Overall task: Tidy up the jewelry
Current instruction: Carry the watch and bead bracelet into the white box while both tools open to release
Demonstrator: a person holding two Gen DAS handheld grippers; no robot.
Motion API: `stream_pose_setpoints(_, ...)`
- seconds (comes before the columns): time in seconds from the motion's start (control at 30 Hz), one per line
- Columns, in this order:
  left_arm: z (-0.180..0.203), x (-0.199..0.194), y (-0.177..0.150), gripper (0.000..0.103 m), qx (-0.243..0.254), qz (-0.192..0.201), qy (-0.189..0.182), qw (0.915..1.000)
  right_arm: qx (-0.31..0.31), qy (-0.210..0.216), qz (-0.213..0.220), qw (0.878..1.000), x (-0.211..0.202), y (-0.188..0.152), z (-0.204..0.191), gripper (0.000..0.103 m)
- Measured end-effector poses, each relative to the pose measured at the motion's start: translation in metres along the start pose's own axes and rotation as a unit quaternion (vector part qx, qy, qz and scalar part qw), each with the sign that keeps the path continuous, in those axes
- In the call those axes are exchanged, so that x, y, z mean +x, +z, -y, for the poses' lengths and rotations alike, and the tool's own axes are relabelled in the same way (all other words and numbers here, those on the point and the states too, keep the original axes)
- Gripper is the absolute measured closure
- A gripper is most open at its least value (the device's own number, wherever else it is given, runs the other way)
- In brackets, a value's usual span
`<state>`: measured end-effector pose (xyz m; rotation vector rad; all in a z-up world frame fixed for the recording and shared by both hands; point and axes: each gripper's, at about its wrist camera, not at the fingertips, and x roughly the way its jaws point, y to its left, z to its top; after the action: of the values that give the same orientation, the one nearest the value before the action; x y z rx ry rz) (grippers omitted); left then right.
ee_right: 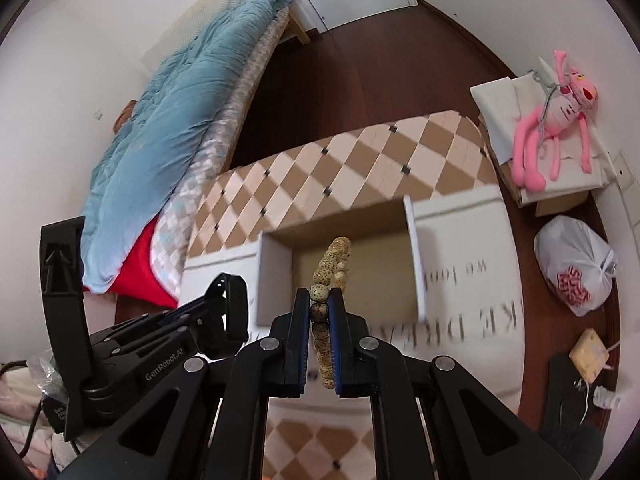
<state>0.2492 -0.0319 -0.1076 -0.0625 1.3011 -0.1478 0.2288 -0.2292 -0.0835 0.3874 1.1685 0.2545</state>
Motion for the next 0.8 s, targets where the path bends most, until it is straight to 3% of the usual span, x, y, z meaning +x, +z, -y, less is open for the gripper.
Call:
stream_pose_setpoints(0.2,0.012,0.042,0.029,0.091,-0.007,-0.058,-0.014,0.9982,0.001,-0.007,-0.033,0.999,0.044,0.023,0.01,0.094)
stream_pose_setpoints(0.33,0.02,0.043,0.035,0.088,-0.004,-0.057,-0.009,0.9983,0.002,-0.012,-0.077,0.997,0.07,0.026,0.018,0.092)
stream_pose_setpoints(0.37,0.021,0.04,0.036,0.087,-0.003,-0.053,-0.002,0.9986,0.006,-0.02,-0.084,0.996,0.073,0.026,0.023,0.092)
stream_pose_setpoints(0.43,0.021,0.034,0.038,0.07,-0.002,-0.043,0.01,0.999,0.003,-0.038,-0.084,0.996,0.071,0.024,0.027,0.091)
stream_pose_setpoints(0.5,0.018,0.024,0.04,0.029,-0.002,-0.026,0.027,0.9993,-0.001,-0.057,-0.077,0.995,0.064,0.023,0.03,0.08)
stream_pose_setpoints(0.63,0.007,0.006,0.035,0.023,-0.006,0.015,0.051,0.9986,-0.026,-0.118,-0.056,0.991,0.049,0.018,0.03,0.048)
stream_pose_setpoints(0.7,0.002,0.003,0.03,0.006,-0.006,0.026,0.064,0.9976,-0.048,-0.16,-0.046,0.985,0.044,0.013,0.027,0.034)
stream_pose_setpoints(0.77,-0.002,0.004,0.022,0.003,-0.009,0.036,0.079,0.9962,-0.058,-0.183,-0.044,0.98,0.045,0.011,0.025,0.011)
stream_pose_setpoints(0.8,-0.003,0.006,0.018,0.003,-0.011,0.036,0.082,0.9959,-0.067,-0.198,-0.042,0.977,0.047,0.009,0.024,0.008)
